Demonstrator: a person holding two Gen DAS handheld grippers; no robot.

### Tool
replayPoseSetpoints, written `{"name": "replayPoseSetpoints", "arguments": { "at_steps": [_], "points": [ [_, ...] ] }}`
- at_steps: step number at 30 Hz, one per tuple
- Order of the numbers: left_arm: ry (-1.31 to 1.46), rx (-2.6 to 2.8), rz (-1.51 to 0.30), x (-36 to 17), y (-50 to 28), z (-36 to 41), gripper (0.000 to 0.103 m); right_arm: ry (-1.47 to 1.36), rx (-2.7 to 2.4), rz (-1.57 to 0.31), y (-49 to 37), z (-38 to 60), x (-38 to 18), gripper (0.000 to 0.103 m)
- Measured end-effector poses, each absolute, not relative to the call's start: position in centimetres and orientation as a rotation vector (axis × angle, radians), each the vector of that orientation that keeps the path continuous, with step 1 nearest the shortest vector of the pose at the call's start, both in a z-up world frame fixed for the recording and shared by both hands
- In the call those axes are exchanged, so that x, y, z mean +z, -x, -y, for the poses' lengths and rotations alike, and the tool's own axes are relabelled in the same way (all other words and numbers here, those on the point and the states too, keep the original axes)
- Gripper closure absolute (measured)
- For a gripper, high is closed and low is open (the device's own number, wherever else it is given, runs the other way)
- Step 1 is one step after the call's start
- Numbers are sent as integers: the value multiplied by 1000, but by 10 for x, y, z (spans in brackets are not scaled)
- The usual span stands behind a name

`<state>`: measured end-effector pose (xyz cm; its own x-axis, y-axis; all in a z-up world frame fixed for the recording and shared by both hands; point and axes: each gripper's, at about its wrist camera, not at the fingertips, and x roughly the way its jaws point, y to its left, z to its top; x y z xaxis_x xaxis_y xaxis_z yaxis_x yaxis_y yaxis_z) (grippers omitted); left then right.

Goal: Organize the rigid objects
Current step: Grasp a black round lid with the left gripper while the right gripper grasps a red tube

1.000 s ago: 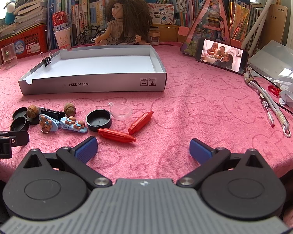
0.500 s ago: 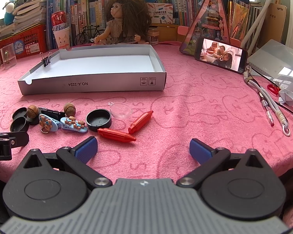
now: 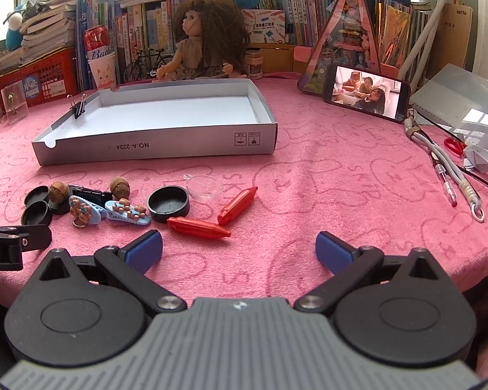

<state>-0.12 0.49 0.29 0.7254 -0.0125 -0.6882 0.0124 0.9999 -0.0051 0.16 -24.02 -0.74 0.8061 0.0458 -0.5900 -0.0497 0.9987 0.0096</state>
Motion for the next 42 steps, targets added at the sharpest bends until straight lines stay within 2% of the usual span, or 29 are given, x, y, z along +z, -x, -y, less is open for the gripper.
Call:
{"name": "replayPoseSetpoints", "arguments": {
  "at_steps": [2,5,12,16,24,31,39,42],
  "points": [
    [5,-19,-752,5,3,-6,8,-20,82,-610,2,239,-5,0],
    [11,-45,-733,7,7,-6,23,-29,115,-585,6,236,0,0],
    [16,-128,-697,12,14,2,53,-39,140,-601,6,232,2,11],
    [2,-155,-686,12,13,9,61,-39,148,-619,4,228,1,17],
    [-12,-155,-680,10,11,12,72,-53,129,-640,-3,226,2,37],
    [-28,-160,-666,8,12,13,72,-28,101,-640,-8,222,0,53],
    [-50,-164,-646,4,13,17,70,-30,104,-634,-9,224,0,55],
    [-55,-170,-637,4,14,17,73,-34,112,-627,-8,225,1,55]
  ]
}}
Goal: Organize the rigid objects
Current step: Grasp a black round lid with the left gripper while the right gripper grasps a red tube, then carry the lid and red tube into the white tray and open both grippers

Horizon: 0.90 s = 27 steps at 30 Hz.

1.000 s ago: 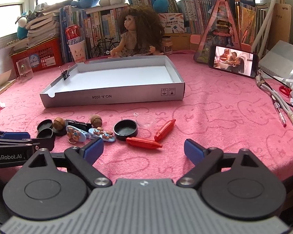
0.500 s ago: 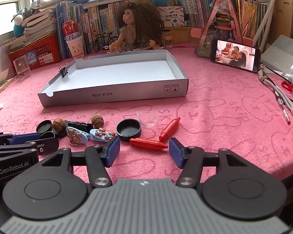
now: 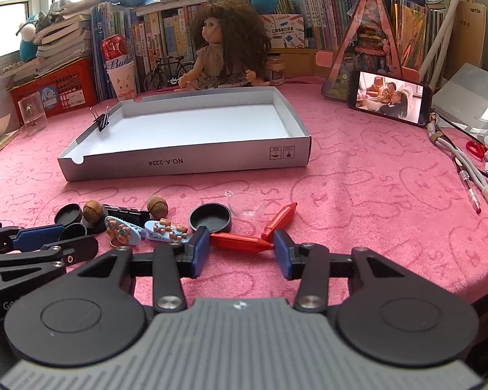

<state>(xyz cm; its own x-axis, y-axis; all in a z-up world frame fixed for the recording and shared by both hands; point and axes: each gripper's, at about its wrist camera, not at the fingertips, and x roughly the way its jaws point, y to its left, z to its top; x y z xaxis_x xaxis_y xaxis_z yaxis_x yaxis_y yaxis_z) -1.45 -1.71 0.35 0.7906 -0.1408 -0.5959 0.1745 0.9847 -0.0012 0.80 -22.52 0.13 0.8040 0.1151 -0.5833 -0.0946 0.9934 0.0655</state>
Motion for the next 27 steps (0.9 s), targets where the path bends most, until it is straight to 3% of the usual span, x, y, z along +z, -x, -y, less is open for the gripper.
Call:
{"name": "replayPoseSetpoints", "arguments": {
  "at_steps": [27],
  "points": [
    [35,-233,-561,39,-12,16,73,-56,91,-533,-29,244,24,55]
  ]
}}
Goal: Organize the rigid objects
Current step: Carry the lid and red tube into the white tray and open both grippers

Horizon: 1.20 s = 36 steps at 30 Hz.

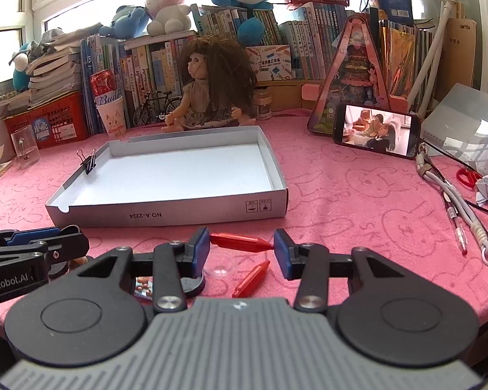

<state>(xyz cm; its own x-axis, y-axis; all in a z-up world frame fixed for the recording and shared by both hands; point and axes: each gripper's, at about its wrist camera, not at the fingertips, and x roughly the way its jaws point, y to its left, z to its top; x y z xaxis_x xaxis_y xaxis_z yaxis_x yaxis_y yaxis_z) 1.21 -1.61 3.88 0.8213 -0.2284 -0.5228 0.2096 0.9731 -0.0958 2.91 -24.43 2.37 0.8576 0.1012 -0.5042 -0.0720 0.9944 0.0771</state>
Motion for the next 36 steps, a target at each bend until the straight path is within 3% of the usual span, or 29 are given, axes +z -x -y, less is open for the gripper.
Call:
{"name": "replayPoseSetpoints", "arguments": {
  "at_steps": [36],
  "points": [
    [180,-152,-762,23,-194,-4,73,-74,277,-653,-178,221,16,55]
  ]
}}
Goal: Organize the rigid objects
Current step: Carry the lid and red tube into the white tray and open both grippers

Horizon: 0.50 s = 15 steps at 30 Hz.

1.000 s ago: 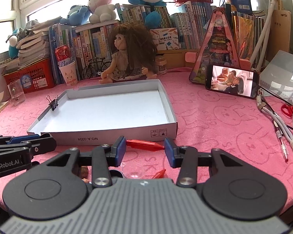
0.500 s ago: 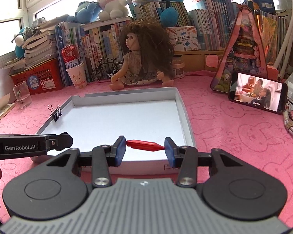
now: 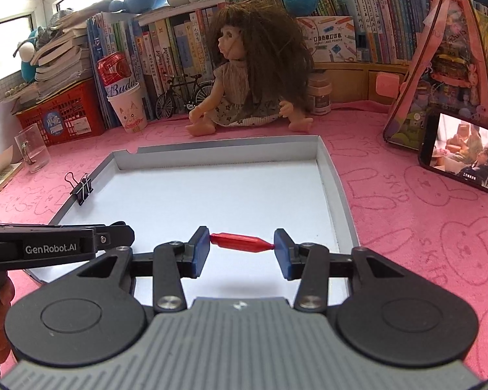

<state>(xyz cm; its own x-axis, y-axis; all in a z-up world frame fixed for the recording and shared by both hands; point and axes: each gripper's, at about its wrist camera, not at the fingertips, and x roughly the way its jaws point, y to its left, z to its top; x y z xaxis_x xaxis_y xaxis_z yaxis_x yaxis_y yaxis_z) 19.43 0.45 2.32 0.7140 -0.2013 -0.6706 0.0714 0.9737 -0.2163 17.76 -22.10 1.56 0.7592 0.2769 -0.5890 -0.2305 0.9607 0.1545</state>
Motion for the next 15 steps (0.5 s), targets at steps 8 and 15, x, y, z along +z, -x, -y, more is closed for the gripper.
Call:
{"name": "replayPoseSetpoints", "arguments": {
  "at_steps": [8,15],
  "points": [
    [176,-136,-779,17,-203,-4,73,-71,274,-703,-196,217,7,55],
    [147,-138,-798,19,-218,1,73,-20,301,-759,-209,211,5,55]
  ]
}}
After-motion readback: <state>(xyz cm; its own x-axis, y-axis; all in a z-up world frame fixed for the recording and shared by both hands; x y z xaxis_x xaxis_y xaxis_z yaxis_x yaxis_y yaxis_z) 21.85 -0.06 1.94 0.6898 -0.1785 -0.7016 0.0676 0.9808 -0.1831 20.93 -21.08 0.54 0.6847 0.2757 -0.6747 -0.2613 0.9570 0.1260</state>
